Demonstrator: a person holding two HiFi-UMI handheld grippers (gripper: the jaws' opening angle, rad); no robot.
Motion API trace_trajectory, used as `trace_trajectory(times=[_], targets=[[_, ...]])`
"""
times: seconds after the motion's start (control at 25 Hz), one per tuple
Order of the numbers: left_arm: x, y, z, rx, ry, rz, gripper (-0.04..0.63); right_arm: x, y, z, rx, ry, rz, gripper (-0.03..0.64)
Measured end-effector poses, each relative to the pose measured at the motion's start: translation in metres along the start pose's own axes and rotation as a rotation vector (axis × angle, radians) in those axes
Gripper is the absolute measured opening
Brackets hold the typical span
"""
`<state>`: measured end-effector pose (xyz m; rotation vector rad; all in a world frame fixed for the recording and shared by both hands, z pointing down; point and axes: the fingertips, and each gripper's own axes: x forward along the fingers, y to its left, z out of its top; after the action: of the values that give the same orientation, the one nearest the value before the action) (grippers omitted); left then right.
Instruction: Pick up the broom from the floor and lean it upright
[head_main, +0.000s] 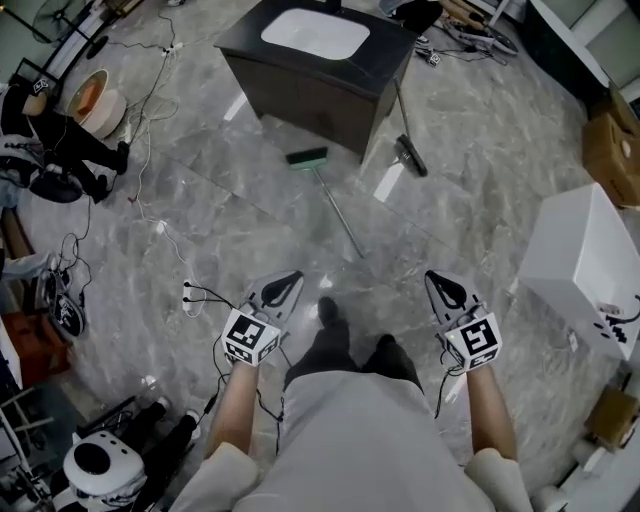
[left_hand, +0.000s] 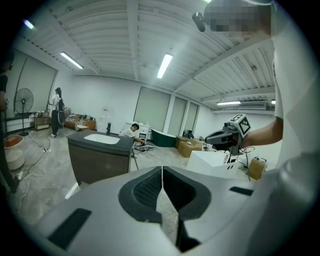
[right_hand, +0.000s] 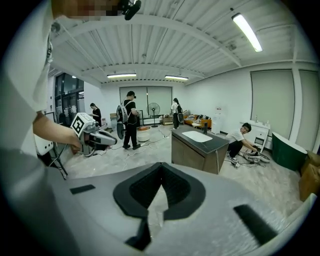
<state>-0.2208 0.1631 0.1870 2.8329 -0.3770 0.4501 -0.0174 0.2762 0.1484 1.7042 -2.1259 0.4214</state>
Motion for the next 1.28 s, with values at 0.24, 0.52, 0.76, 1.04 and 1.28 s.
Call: trace_trajectory(times=[0.24, 0.52, 0.76, 1.04, 1.28], targets=[[0.027, 0.048, -0.026, -0.013, 0.040, -0.046, 0.010, 0.051, 0.007, -0.018, 0.045, 0.048, 0.000, 0.000], [0.073, 0.080, -0.047, -0.049, 0.063, -0.059, 0.010, 0.081, -0.015, -0.034, 0.087, 0.091, 0.025, 0.000], [0.117, 0.094, -0.048, -0.058, 0.061, -0.065, 0.009, 0.116, -0.049, -0.044, 0.112, 0.098, 0.089, 0.000], [0.193, 0.122, -0.074, -0.043, 0.077, -0.018, 0.009, 0.183, -0.112, -0.085, 0.131, 0.121, 0.167, 0.000], [0.263, 0.143, -0.145, 0.001, 0.141, -0.048, 0.009, 0.250, -0.141, -0.150, 0.143, 0.143, 0.232, 0.000]])
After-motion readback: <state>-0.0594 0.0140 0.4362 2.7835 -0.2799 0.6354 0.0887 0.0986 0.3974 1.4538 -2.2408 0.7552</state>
